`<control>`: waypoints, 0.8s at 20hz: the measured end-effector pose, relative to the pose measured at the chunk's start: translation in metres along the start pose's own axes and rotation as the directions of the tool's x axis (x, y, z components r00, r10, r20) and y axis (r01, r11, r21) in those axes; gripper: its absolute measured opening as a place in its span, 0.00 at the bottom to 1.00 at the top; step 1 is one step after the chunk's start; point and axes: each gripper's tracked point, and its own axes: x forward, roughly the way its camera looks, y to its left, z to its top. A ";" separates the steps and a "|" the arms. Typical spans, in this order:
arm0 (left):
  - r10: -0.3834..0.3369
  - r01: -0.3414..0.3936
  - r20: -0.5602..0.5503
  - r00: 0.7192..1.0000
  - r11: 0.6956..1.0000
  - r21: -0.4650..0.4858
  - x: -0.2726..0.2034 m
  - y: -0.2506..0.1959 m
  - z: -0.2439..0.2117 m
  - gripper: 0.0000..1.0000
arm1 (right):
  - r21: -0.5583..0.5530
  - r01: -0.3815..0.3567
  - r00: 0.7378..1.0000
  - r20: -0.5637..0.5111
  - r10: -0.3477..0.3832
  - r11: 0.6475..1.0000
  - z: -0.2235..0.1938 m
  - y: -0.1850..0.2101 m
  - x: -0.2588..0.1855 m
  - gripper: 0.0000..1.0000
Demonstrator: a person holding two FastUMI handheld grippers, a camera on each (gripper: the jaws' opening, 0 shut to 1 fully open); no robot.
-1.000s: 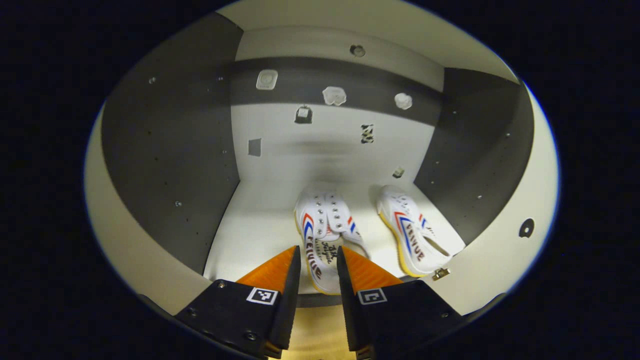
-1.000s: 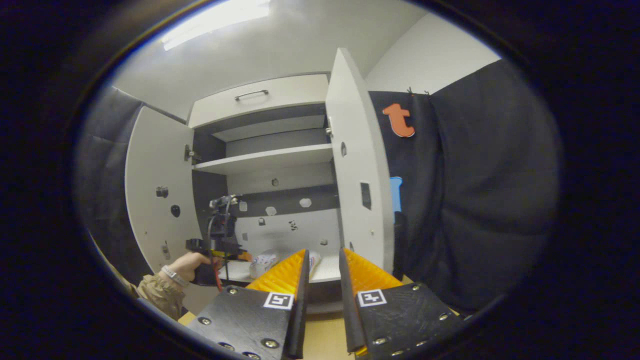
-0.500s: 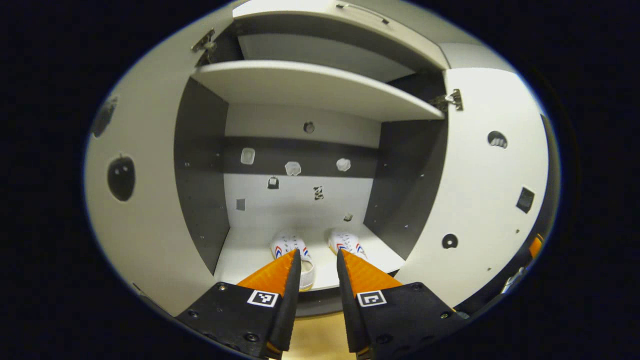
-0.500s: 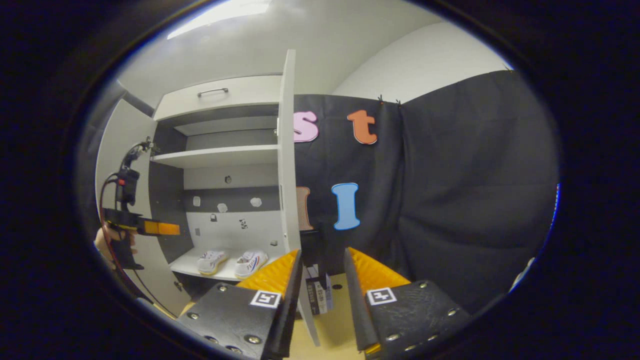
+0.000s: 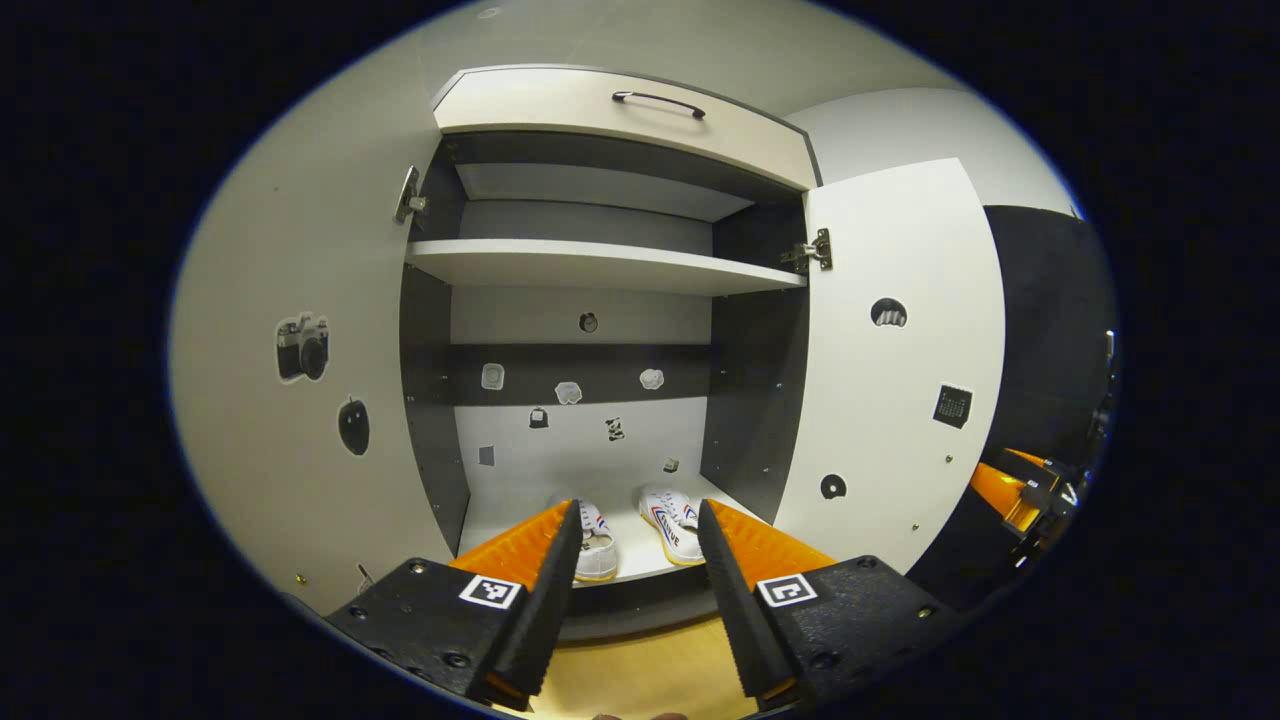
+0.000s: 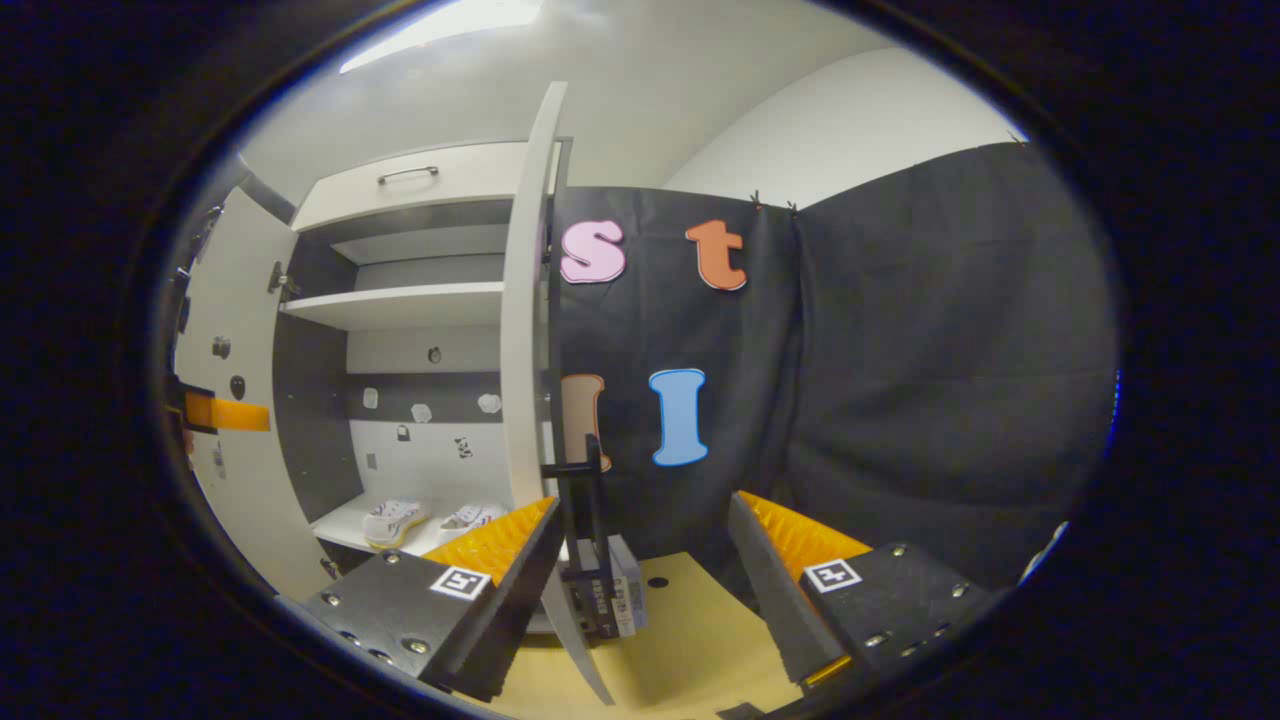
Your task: Grab one shoe with the right hand and put it into the shoe cabinet, grab the other shoe with the left hand and put it into the shoe cabinet; then close the right door with the right hand and the left door with the left hand.
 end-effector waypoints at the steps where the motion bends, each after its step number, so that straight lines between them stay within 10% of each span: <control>1: -0.004 0.004 0.012 1.000 1.000 -0.005 -0.003 -0.001 0.004 0.80 | 0.011 0.004 1.000 -0.003 -0.004 1.000 0.000 0.001 0.003 0.98; 16: 0.077 -0.076 0.122 0.990 0.997 -0.015 -0.058 0.022 0.047 0.92 | -0.009 -0.106 0.993 -0.058 0.105 0.994 -0.004 0.027 0.007 0.98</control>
